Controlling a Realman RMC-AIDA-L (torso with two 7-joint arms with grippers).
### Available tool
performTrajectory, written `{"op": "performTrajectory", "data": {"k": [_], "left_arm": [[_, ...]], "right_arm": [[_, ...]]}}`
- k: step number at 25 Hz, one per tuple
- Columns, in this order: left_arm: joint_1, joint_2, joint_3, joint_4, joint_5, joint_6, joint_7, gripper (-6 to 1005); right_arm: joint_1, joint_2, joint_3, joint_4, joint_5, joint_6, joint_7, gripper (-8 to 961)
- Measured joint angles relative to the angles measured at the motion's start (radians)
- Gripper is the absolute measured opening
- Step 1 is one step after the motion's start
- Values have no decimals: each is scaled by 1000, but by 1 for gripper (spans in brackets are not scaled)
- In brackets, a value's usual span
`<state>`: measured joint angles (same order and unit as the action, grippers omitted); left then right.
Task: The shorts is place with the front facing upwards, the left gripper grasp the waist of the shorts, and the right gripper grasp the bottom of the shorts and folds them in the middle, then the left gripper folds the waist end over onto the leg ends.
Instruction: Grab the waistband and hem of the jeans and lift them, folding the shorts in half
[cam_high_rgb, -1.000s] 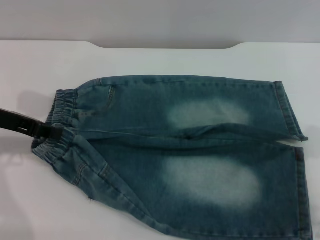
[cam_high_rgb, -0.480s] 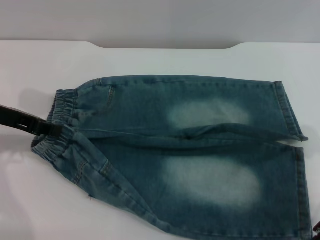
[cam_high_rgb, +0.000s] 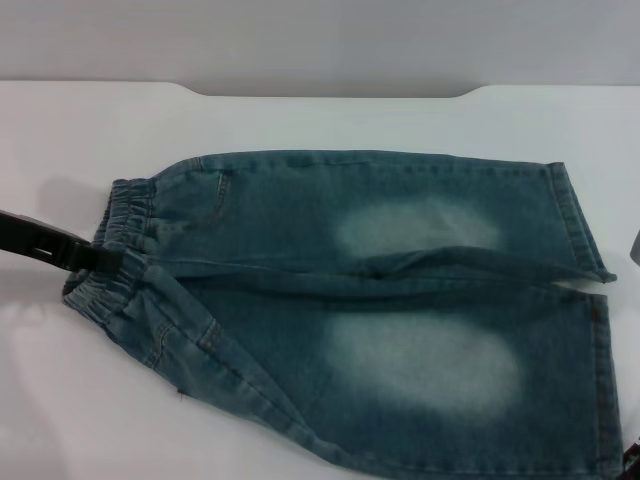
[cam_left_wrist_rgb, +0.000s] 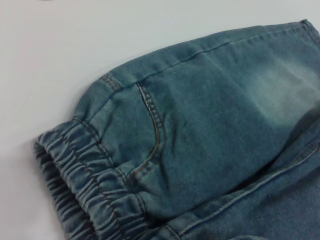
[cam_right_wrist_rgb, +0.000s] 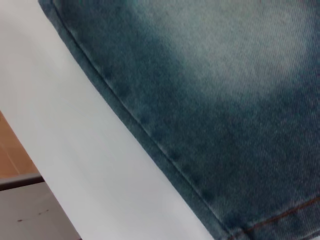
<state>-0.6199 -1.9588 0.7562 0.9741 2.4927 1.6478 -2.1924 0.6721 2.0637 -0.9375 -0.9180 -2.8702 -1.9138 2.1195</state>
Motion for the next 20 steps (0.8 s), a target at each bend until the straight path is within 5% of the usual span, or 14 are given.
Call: {"op": "performTrajectory", "data": {"k": [20], "left_arm": [[0, 0, 11, 0, 0, 1, 10, 78]], "right_arm": [[17, 11, -6, 10, 23, 44, 9, 427]]}}
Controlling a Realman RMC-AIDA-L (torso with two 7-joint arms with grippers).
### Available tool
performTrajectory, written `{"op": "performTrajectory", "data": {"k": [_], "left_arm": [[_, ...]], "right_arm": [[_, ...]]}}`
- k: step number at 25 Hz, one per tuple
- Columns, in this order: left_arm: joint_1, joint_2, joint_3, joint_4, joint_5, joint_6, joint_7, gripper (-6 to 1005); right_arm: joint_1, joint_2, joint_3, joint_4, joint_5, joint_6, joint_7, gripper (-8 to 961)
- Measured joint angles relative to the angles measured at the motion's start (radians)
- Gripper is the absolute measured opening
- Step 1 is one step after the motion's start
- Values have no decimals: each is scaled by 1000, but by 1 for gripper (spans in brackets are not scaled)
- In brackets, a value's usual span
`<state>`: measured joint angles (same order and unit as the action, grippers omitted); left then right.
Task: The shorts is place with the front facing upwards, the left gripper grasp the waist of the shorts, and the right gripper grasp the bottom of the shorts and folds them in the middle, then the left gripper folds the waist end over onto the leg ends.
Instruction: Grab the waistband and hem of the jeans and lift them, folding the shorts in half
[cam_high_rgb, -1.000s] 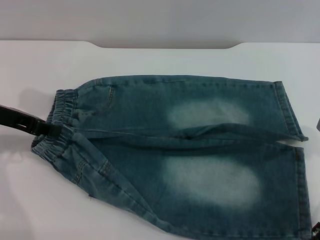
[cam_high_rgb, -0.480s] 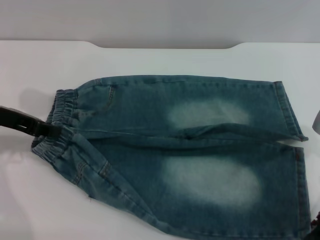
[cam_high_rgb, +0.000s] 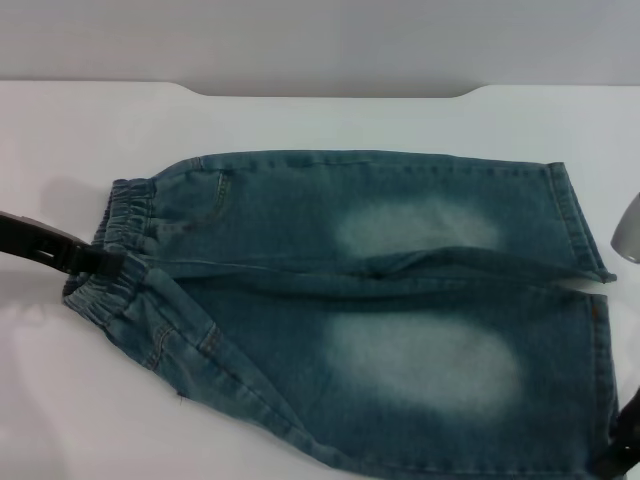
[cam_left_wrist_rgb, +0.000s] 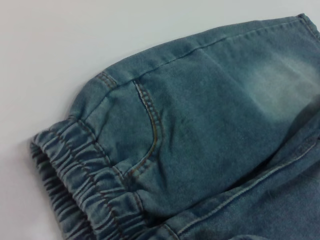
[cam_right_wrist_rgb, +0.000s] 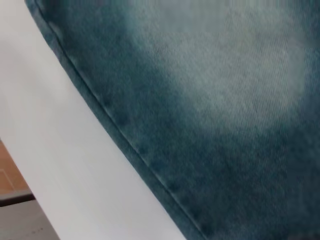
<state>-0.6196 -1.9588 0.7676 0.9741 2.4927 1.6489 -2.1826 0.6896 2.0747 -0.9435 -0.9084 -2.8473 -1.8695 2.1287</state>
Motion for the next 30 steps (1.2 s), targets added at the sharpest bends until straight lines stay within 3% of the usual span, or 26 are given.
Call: {"op": "performTrajectory", "data": {"k": [26, 30], "left_arm": [[1, -1, 0, -9, 0, -8, 14, 84], [0, -2, 1, -9, 0, -9, 15, 84]], "right_arm": [[-4, 1, -85, 15, 28, -2, 19, 371], [-2, 1, -88, 14, 27, 2, 19, 243]]}}
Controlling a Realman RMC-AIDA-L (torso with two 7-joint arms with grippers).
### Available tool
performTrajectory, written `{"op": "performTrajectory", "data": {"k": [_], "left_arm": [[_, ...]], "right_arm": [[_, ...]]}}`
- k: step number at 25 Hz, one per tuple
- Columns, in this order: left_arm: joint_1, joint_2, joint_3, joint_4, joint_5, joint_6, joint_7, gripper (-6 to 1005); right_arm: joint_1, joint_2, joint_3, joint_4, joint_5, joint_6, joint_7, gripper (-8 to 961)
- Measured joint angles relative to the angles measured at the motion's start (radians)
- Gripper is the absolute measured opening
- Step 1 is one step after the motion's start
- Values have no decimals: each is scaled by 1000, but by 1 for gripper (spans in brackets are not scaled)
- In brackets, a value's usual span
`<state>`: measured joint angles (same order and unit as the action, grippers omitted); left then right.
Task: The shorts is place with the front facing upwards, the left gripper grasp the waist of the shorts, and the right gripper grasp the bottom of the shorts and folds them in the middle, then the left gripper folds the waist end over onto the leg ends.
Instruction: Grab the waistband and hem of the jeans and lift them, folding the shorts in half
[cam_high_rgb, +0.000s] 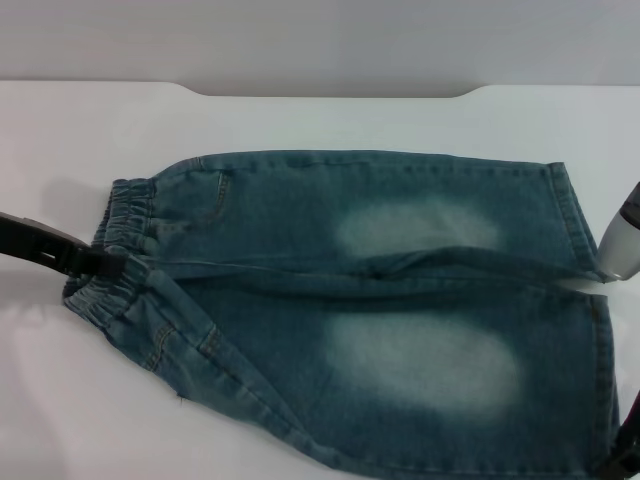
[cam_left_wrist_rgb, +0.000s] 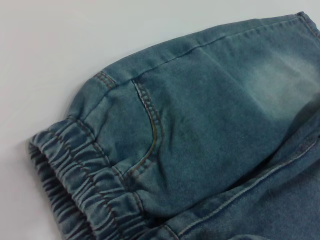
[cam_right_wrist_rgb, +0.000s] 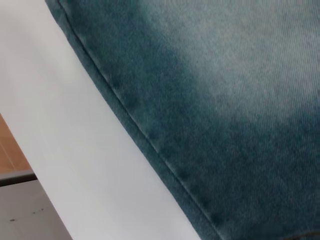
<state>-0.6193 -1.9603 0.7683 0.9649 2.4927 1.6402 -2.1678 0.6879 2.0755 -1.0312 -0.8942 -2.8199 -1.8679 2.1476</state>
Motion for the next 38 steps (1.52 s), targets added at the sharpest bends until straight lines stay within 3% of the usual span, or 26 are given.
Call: {"op": "performTrajectory", "data": {"k": [12, 26, 38], "left_arm": [[0, -4, -4, 7, 0, -5, 0, 87], [-5, -8, -23, 102, -113, -65, 0, 90], [-10, -18, -20, 137, -245, -174, 1, 92]], "right_arm": [[-3, 0, -3, -14, 2, 1, -3, 28], [-98, -5, 46, -338, 225, -39, -2, 28], [-163, -8, 243, -554, 382, -64, -13, 29]]}}
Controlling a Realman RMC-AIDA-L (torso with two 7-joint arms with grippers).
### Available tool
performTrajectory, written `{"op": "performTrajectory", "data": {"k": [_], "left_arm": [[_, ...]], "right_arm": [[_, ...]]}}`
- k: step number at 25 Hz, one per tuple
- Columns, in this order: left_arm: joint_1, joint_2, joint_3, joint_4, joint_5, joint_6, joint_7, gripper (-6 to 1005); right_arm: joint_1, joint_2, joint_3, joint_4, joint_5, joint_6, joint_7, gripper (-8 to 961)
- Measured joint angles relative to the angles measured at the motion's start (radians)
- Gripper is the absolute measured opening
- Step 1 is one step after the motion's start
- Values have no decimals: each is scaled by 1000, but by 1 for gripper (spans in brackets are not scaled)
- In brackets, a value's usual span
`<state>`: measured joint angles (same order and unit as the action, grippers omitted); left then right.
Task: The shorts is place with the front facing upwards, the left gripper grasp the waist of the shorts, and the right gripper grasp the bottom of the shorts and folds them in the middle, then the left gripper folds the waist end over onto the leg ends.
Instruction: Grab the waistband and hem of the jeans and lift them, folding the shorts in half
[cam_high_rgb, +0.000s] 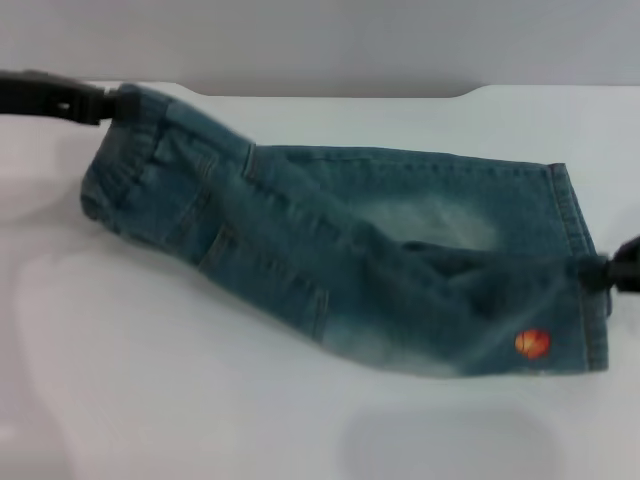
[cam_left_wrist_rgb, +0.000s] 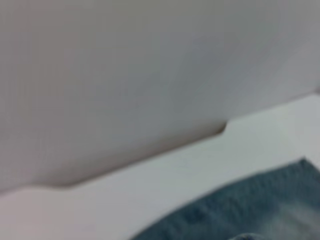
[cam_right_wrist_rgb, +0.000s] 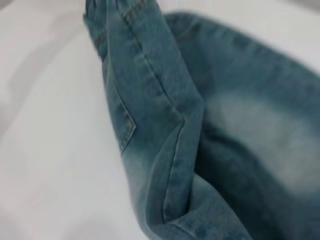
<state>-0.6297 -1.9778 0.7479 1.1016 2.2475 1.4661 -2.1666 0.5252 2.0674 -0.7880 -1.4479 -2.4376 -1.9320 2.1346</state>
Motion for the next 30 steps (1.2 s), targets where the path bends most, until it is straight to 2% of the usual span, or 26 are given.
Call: {"op": "performTrajectory", "data": {"k": [4, 8, 12, 23, 30], "left_arm": [[-12, -13, 4, 4, -7, -28, 0, 93], [-22, -28, 5, 5, -7, -77, 1, 94], [-36, -39, 7, 2, -7, -116, 1, 95], [-47, -66, 31, -8, -1, -192, 1, 97], [-41, -74, 41, -15, -7, -233, 1, 99]], "right_arm": [[-15, 1, 90, -47, 71, 18, -9, 29], [-33, -10, 180, -61, 175, 33, -14, 29], [-44, -9, 228, -83, 201, 67, -21, 29], [-55, -7, 238, -58, 218, 122, -27, 29], [-56, -5, 236, 33, 215, 204, -71, 29]]}}
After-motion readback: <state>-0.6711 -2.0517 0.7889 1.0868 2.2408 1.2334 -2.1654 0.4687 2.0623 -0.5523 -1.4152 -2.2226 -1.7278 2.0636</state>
